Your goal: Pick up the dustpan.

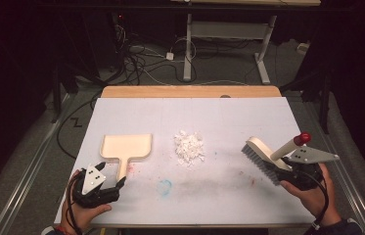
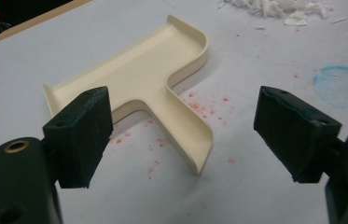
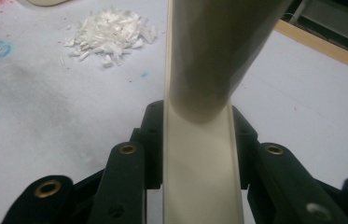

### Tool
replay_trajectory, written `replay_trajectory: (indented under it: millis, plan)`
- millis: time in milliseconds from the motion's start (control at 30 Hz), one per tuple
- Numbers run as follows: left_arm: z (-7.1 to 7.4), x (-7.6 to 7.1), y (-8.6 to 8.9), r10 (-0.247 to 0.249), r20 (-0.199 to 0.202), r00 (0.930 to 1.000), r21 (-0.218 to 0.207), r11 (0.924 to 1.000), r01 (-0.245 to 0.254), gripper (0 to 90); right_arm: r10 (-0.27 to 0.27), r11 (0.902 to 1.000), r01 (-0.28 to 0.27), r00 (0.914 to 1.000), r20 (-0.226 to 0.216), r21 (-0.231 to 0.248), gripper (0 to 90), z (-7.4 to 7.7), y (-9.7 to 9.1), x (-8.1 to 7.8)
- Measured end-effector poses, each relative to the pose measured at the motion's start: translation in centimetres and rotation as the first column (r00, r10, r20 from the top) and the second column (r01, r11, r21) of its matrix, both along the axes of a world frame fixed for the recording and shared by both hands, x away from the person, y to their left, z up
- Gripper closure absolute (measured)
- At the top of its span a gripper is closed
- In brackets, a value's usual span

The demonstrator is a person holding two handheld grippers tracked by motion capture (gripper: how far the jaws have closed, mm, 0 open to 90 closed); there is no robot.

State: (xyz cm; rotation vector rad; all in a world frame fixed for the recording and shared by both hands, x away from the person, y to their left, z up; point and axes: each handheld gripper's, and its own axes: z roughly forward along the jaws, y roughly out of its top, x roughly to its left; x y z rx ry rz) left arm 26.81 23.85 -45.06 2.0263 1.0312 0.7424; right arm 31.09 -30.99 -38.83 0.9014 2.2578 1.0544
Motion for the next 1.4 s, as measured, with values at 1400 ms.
replay_trajectory:
  millis: [1400]
  plan:
    - [-1.9, 2.5, -0.9, 0.093, -0.231, 0.9684, -0.017, 0.9948, -0.1, 20.0, -0.099, 0.9946, 0.1, 0.9941, 0.044, -0.029, 68.0, -0.7, 1.6, 3.6]
